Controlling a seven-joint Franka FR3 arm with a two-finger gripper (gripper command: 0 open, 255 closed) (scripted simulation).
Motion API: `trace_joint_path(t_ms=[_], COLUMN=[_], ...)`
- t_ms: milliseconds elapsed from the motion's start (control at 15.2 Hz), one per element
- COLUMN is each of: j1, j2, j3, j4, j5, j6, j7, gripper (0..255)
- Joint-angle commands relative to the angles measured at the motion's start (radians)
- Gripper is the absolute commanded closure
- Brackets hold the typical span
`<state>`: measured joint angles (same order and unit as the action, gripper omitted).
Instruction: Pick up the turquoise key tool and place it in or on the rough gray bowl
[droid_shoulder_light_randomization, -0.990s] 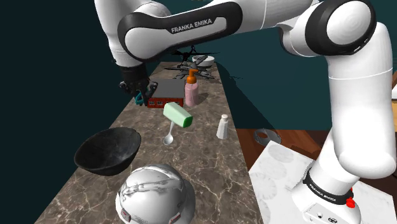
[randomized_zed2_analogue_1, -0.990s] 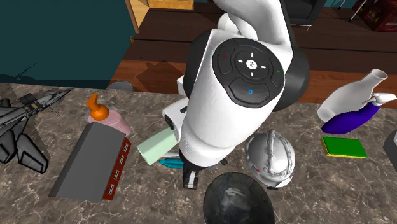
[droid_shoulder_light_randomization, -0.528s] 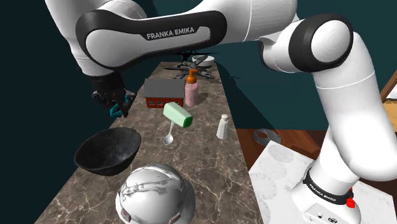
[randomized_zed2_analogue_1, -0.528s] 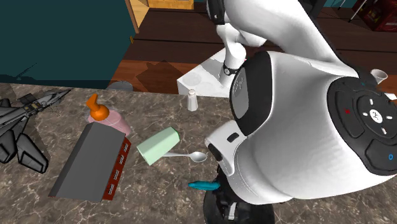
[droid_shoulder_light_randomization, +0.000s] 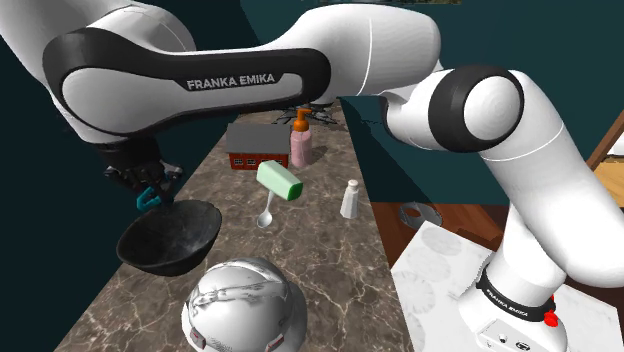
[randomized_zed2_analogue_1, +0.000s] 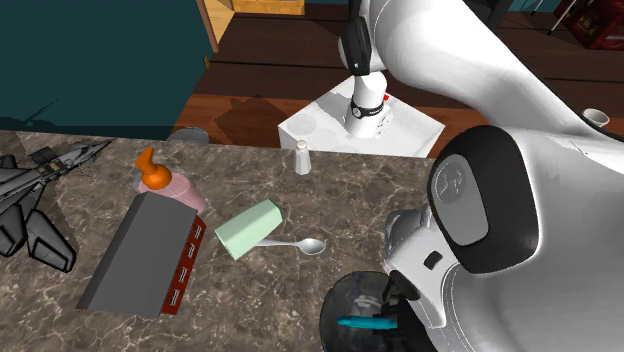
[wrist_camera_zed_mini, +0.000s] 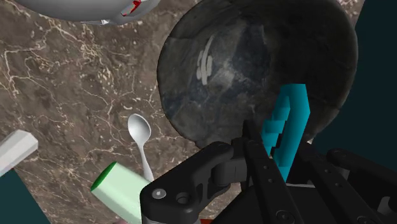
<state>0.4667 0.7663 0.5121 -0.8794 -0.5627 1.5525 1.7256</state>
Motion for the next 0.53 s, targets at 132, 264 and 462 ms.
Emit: trace_joint_path(t_ms=[132,264,462], j1=[-0.020,-0.030,-0.042], j2=[-0.012,-0.016,-0.019], j3=[0.004,0.005,0.005], j4=[-0.078,-0.114,-0.162], j5=[0.001,0.001,0.000], j6=[0.058,0.087,0.127], j7=[0.022,0.032,0.046], gripper=[255,255,255])
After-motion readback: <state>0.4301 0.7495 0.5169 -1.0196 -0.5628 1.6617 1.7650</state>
